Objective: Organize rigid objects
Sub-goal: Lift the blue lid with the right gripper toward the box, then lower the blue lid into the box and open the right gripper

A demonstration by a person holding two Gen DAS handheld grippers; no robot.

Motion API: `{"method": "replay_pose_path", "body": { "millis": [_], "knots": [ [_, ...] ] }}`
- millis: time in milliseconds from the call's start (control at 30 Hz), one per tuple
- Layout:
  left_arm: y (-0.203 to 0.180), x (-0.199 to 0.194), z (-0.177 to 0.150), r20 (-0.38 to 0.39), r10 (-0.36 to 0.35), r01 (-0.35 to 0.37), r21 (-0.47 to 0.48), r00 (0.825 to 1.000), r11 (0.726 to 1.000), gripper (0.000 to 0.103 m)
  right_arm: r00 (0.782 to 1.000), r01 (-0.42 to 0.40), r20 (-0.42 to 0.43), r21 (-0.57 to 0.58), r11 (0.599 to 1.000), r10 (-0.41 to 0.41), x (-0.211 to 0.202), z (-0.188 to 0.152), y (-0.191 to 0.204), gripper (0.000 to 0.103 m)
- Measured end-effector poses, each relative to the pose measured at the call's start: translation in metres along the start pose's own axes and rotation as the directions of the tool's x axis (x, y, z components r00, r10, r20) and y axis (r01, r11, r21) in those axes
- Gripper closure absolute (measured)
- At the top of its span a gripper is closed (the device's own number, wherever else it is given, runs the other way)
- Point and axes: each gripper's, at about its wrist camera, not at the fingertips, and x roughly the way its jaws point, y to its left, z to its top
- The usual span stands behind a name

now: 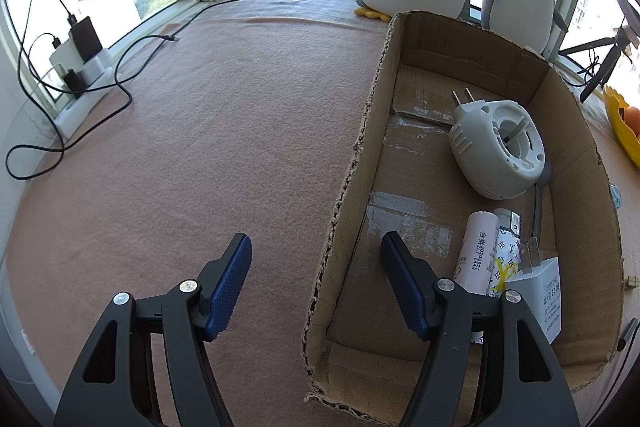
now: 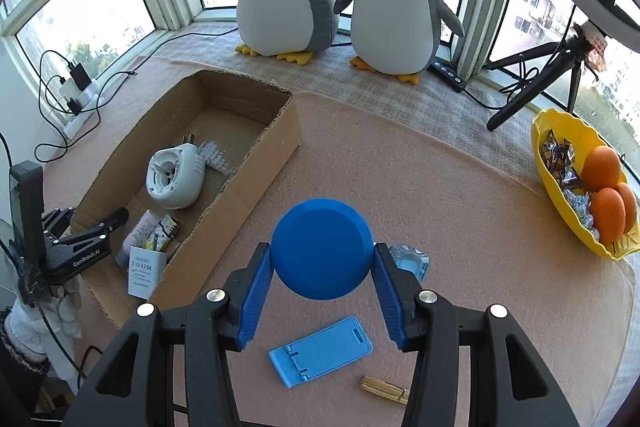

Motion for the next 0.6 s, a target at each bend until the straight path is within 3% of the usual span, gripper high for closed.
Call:
{"method": "replay_pose_path", "body": {
  "millis": [267,600],
  "knots": [
    [0.0,0.0,0.0,0.0,-0.001,0.001,-0.001,1.0,1.0,0.035,0.997,-0.075,-0.002,-0.074,0.994,0.075,0.011,0.008,0.056,0.057],
    [0.0,0.0,-0.001,-0.001,0.003,-0.003,0.002,1.0,1.0,0.034,0.998,-0.062,-0.035,-0.192,0.979,0.057,0.035,0.007,0.11,0.057]
  ]
}}
